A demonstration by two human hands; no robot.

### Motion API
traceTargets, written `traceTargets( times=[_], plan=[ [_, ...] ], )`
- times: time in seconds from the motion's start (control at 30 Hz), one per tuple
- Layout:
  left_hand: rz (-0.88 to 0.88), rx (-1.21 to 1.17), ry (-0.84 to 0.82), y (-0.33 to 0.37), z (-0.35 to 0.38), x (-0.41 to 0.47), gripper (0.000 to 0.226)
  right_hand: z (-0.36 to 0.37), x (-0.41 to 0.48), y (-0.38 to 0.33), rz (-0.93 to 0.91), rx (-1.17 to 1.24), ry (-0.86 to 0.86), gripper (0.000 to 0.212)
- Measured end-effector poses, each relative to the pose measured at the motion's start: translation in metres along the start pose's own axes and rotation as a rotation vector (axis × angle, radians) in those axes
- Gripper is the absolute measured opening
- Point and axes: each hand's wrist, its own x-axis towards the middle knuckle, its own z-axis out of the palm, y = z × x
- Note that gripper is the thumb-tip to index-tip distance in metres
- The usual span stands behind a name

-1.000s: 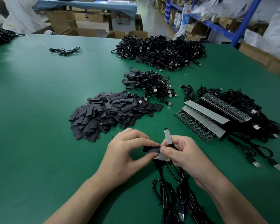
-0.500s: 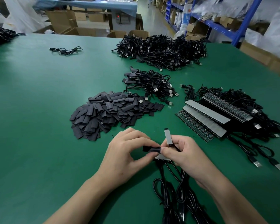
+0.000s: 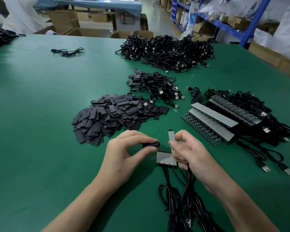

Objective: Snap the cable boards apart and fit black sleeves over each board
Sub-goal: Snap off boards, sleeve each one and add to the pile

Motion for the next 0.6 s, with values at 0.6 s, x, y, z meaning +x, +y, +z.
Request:
traceTargets(
  times=[0.6],
  plan=[
    [-0.028, 0.025, 0.034, -0.0031, -0.0007, 0.0010, 0.016, 0.0010, -0.0029, -0.0040, -0.062, -0.065, 0.011, 0.009]
  ],
)
